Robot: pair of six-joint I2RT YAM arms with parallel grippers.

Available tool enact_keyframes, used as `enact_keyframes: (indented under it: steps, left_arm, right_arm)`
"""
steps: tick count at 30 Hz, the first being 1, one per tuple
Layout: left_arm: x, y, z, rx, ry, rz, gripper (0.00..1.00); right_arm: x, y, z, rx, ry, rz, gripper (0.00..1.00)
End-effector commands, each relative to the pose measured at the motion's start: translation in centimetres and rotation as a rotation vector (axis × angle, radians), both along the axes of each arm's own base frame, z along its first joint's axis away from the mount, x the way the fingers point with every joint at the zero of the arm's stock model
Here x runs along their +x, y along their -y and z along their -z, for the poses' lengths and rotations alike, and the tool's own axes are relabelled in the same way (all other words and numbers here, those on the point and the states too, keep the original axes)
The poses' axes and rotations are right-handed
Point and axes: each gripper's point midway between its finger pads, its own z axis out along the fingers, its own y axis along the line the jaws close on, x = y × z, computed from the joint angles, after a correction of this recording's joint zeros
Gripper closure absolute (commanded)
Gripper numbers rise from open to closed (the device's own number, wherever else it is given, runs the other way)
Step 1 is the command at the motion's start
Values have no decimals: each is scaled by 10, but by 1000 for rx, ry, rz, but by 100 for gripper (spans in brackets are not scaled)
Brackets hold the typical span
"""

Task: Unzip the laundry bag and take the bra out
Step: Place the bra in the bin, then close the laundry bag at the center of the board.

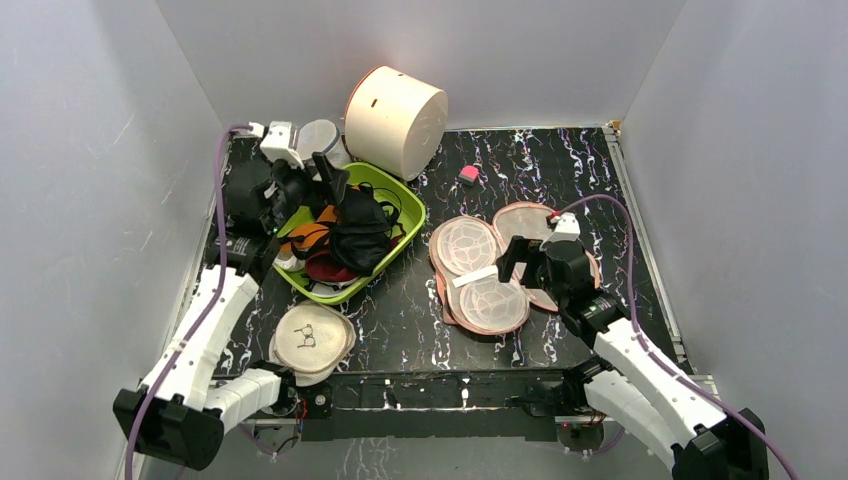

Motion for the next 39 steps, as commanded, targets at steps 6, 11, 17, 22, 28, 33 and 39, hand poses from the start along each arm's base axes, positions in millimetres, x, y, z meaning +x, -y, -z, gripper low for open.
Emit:
enact_keyframes:
  steps: [6, 11, 17, 22, 28, 33, 39]
  left_arm:
    - [24, 25, 20, 51, 112, 156, 28]
    - [10, 31, 20, -9, 119, 182, 26]
    - [3, 47, 19, -18, 115, 252, 25]
    - [3, 43, 19, 0, 120, 233, 24]
    - [3, 39, 18, 20, 128, 205, 23]
    - [2, 41, 17, 12, 125, 214, 22]
    - [1, 42, 16, 9, 125, 218, 22]
  right_arm:
    - [25, 23, -5, -3, -135, 148, 2]
    - [38, 83, 19, 145, -270, 305, 3]
    - [36, 148, 44, 278, -354, 551, 11]
    - [34, 188, 49, 180, -336, 700, 11]
    - [40, 220, 56, 72, -303, 814, 9]
    - [55, 225, 55, 41, -267, 783, 26]
    - [69, 213, 70, 42, -282, 654, 34]
